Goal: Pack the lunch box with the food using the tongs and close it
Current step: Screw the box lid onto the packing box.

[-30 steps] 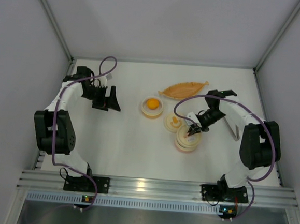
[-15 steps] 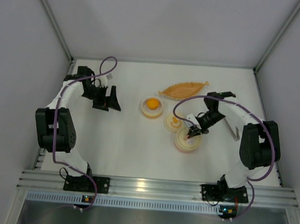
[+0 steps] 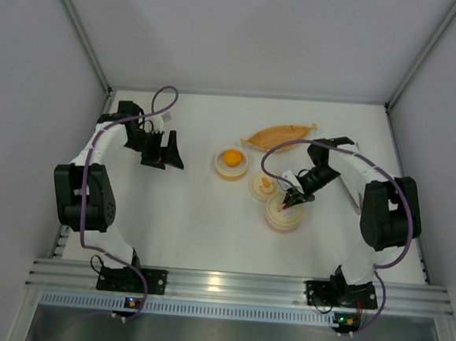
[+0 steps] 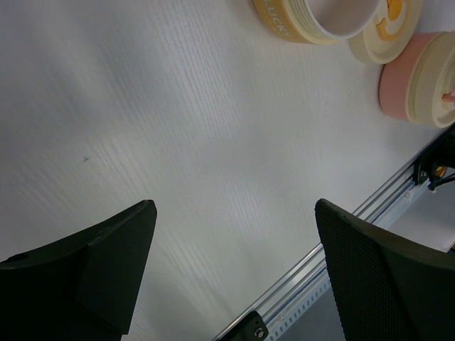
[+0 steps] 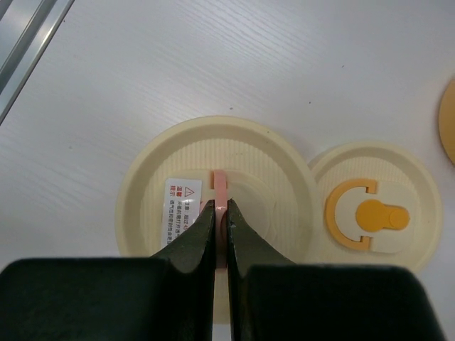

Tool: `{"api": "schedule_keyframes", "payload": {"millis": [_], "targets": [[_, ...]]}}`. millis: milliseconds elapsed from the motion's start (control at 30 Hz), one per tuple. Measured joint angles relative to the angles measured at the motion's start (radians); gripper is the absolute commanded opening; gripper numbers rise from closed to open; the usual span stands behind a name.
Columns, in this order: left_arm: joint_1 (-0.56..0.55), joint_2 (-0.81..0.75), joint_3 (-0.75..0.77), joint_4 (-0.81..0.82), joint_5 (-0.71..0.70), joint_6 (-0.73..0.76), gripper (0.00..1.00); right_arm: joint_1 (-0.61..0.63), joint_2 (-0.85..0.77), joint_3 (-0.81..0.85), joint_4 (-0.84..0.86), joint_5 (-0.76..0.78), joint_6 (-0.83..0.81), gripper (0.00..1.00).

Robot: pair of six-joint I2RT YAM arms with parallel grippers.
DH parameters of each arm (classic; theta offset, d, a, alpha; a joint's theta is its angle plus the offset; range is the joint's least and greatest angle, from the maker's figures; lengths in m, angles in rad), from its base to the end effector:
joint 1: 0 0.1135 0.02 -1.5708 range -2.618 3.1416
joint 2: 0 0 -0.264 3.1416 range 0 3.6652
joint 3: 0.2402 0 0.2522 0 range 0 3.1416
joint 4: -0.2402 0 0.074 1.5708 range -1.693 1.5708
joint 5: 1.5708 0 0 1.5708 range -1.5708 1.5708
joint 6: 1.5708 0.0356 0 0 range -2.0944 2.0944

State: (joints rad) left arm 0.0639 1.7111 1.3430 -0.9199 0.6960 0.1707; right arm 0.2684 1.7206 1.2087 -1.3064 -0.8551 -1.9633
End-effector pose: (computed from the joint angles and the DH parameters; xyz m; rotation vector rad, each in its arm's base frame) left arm 0.3361 -0.0014 0.2454 0.2773 2.6317 -0.9081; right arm 0.2614 0.0998 0.2125 -2.1652 1.2156 0.9788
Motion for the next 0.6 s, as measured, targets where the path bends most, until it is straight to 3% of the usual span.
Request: {"api": "schedule_keyframes", "payload": {"millis": [367,600], "targets": [[0.0,0.0,0.0,0.0,0.003,0.001,0.98,0.0,0.026,0.045,0.0,-0.014,0.0,0.0],[0.0,0.0,0.0,0.0,0.003,0.008,0.98,0.0,0.006,-0.022,0.0,-0.006,-0.001,0.0]]}}
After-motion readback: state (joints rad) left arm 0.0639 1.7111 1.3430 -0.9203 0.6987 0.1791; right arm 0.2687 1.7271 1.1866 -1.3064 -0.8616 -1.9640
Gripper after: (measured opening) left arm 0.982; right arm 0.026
